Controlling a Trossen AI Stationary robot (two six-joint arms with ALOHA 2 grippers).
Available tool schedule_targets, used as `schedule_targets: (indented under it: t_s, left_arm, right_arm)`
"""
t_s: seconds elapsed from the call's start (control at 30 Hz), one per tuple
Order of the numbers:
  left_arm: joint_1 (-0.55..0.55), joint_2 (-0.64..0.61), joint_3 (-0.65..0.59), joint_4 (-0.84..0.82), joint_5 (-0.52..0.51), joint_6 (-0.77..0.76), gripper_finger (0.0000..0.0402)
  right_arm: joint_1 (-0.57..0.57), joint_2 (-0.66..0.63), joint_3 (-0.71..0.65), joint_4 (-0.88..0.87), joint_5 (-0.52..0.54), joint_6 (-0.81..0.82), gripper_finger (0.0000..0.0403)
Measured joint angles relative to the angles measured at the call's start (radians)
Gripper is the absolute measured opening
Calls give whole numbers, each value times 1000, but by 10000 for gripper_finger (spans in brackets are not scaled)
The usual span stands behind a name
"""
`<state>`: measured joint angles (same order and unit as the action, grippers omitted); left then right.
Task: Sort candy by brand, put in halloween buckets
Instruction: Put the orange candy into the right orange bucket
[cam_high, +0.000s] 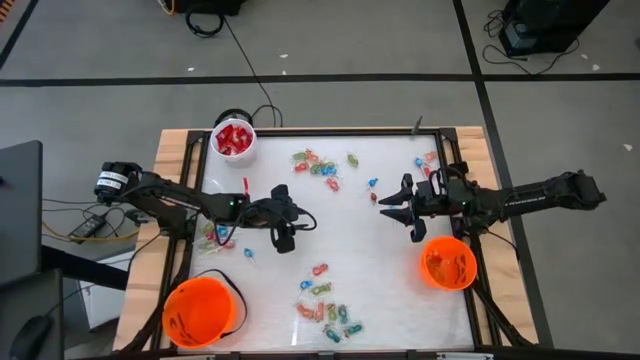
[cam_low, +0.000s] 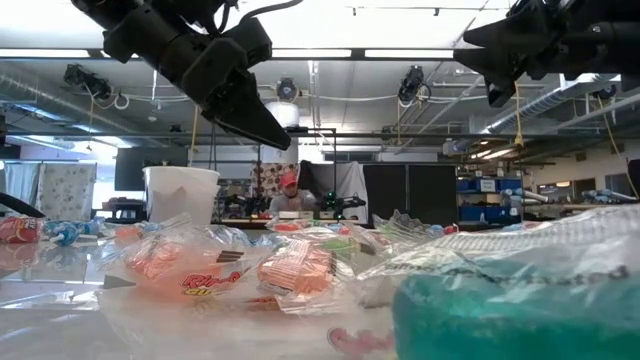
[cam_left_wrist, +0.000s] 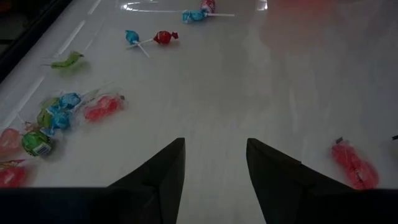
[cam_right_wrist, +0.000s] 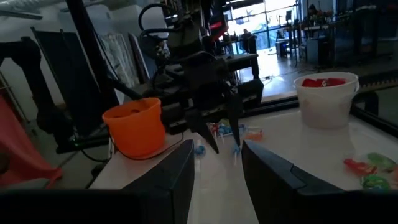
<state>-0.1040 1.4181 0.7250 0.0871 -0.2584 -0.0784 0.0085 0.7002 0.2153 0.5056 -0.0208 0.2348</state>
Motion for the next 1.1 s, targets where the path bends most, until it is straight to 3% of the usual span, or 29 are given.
schedule_targets:
  t_s: [0.53,0.67,0.73,0.87,1.0,1.1]
  left_arm:
    - [4,0,0,51,0,-19,176]
    - [27,0,0,205,2,71,176]
    - [65,2,0,324,59,91,176]
    - [183,57,1,475,274,26,174]
    - [283,156,24,526,319,45,171]
    - [354,251,127,466,383,72,171]
  right_arm:
    - [0,0,1,0,0,-1,145]
    - [0,0,1,0,1,-1,145]
    - [0,0,1,0,1,-1,145]
    - [0,0,1,-1,1,-1,145]
    - [0,0,2,0,1,-1,145]
    - [0,0,2,0,1,-1,145]
